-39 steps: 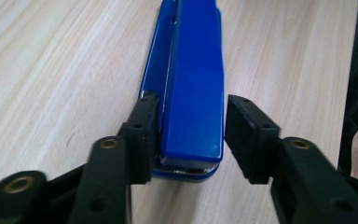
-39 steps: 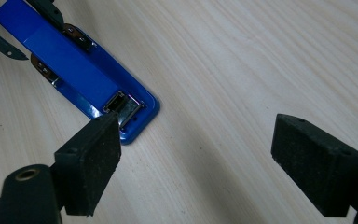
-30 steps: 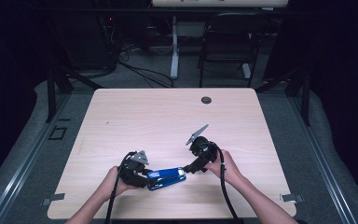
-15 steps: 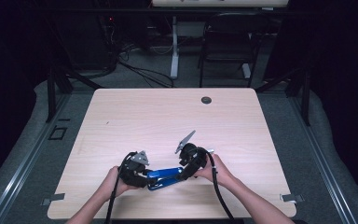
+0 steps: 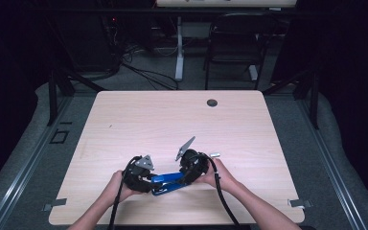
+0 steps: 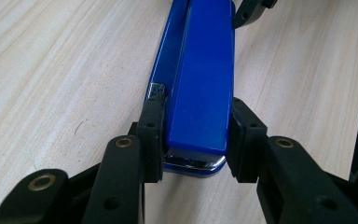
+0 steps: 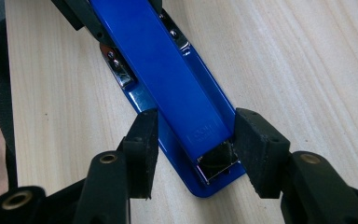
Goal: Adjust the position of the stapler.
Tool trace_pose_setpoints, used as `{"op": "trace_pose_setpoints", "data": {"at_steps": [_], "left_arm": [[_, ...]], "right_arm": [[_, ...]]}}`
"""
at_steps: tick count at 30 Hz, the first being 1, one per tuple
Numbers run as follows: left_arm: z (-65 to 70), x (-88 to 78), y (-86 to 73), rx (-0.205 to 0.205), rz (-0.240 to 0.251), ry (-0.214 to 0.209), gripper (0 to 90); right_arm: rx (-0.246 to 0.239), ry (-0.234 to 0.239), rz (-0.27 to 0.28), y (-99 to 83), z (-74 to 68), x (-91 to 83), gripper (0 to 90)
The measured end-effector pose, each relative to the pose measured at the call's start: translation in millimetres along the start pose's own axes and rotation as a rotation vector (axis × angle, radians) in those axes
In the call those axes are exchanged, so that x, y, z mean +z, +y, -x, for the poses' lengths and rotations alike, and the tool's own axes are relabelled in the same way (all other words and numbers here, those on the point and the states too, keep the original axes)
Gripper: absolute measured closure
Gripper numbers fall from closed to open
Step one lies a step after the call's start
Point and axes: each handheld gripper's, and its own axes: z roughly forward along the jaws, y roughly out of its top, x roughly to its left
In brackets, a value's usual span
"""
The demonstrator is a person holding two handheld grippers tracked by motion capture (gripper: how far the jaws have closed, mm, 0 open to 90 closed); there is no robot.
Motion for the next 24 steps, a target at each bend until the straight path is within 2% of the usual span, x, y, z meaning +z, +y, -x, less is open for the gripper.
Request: {"op": "trace_pose_setpoints", "data": {"at_steps": [10, 18, 24], "left_arm": [[-4.8, 1.3, 2.1, 0.011, -0.003, -0.017, 63.5], [-10.9, 3.8, 6.5, 0.015, -0.012, -0.017, 61.9], [-16.7, 6.3, 11.4, 0.036, -0.028, -0.011, 60.2]], "right_arm": [[-0.003, -0.008, 0.0, -1.3, 0.1, -1.0, 52.8], [0.021, -0.025, 0.009, -3.5, 0.6, -1.9, 54.4], [0.04, -0.054, 0.005, -3.7, -1.0, -2.4, 56.0]]}}
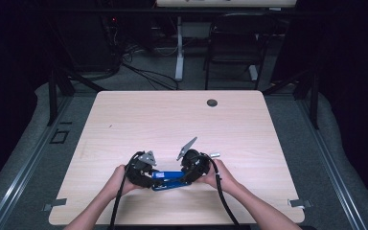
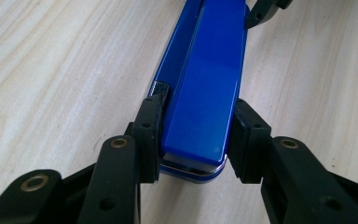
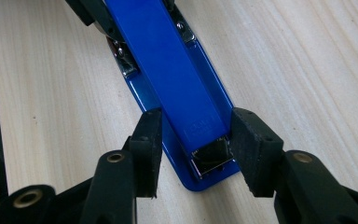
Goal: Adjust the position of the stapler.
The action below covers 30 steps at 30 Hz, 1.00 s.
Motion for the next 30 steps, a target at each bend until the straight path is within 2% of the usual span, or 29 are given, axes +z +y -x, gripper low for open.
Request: {"op": "trace_pose_setpoints", "data": {"at_steps": [3, 7, 13, 14, 17, 20, 24, 25, 27, 30], "left_arm": [[-1.8, 0.1, 1.2, 0.012, -0.008, 0.002, 60.1], [-0.1, 0.1, 0.5, 0.003, -0.001, 0.006, 59.9], [7.0, -2.5, -5.0, -0.105, 0.03, 0.028, 54.4], [9.0, -4.2, -6.4, -0.117, 0.023, 0.046, 54.4], [9.3, -9.5, -11.2, -0.158, 0.031, 0.048, 56.6], [8.9, -11.3, -14.1, -0.182, 0.03, 0.058, 59.7], [9.2, -9.5, -13.3, -0.173, 0.023, 0.062, 61.7], [8.9, -9.6, -13.6, -0.179, 0.023, 0.057, 61.9], [8.9, -10.0, -14.0, -0.188, 0.022, 0.054, 62.6], [9.7, -10.5, -14.2, -0.204, 0.018, 0.059, 63.3]], "right_arm": [[0.009, 0.0, -0.001, -0.1, 0.3, -0.4, 56.3], [0.012, 0.003, -0.003, -0.2, 0.7, -0.6, 56.1], [0.009, 0.004, 0.0, -0.9, 0.0, -0.6, 56.1], [0.009, 0.003, 0.001, -1.1, 0.0, -0.6, 56.1], [0.007, 0.007, 0.001, -1.4, 0.2, -0.8, 56.3], [0.003, -0.002, -0.016, -2.4, 0.6, -2.5, 58.8], [0.026, 0.01, -0.02, -11.7, 4.8, -4.8, 63.1], [0.034, 0.018, -0.019, -12.3, 5.7, -5.7, 62.7], [0.044, 0.033, 0.018, -9.6, 6.8, -9.9, 58.9], [0.023, 0.017, 0.036, -1.1, 4.6, -9.9, 55.9]]}}
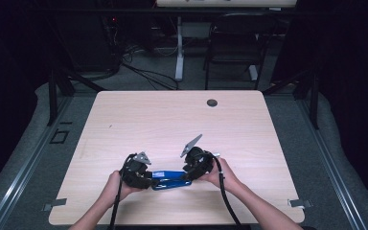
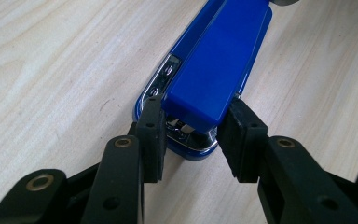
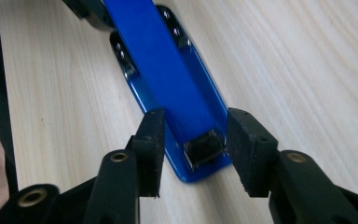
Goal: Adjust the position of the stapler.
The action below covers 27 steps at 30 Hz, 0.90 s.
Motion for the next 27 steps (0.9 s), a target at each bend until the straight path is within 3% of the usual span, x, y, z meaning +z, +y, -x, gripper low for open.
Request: {"op": "trace_pose_setpoints", "data": {"at_steps": [4, 11, 27], "left_arm": [[-0.4, -0.3, -1.5, -0.034, -0.001, -0.003, 64.3], [-0.6, 1.1, 0.8, -0.022, -0.006, 0.03, 66.2], [-16.5, 4.1, 6.0, -0.066, 0.042, 0.028, 65.7]], "right_arm": [[-0.026, 0.015, -0.019, 4.5, -1.7, 8.9, 53.0], [-0.038, 0.001, -0.018, 0.9, -2.7, 12.3, 55.9], [-0.008, -0.003, -0.016, -0.9, -6.2, 10.9, 61.9]]}}
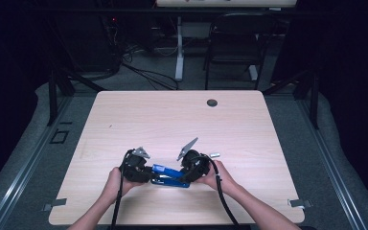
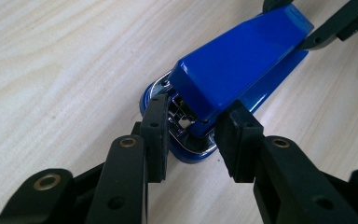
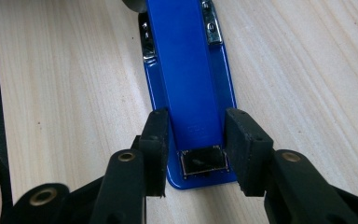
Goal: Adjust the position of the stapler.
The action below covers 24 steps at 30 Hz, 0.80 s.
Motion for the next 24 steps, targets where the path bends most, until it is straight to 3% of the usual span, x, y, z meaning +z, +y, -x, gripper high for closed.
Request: {"op": "trace_pose_setpoints", "data": {"at_steps": [8, 12, 17, 24], "left_arm": [[-0.3, 0.6, 4.4, 0.023, 0.006, -0.001, 65.2], [0.0, -1.4, 0.8, 0.013, 0.006, 0.004, 67.7], [1.0, -0.3, -6.9, 0.007, -0.032, 0.015, 69.3], [0.7, 2.8, -7.1, -0.014, -0.015, 0.004, 67.2]], "right_arm": [[0.015, -0.009, -0.007, 0.7, -1.4, 0.0, 61.8], [0.013, -0.012, -0.01, 0.9, -2.3, -0.1, 62.0], [0.016, -0.011, -0.006, -0.2, -2.8, -0.3, 62.3], [0.018, -0.013, -0.009, -0.4, -3.6, -0.5, 62.6]]}}
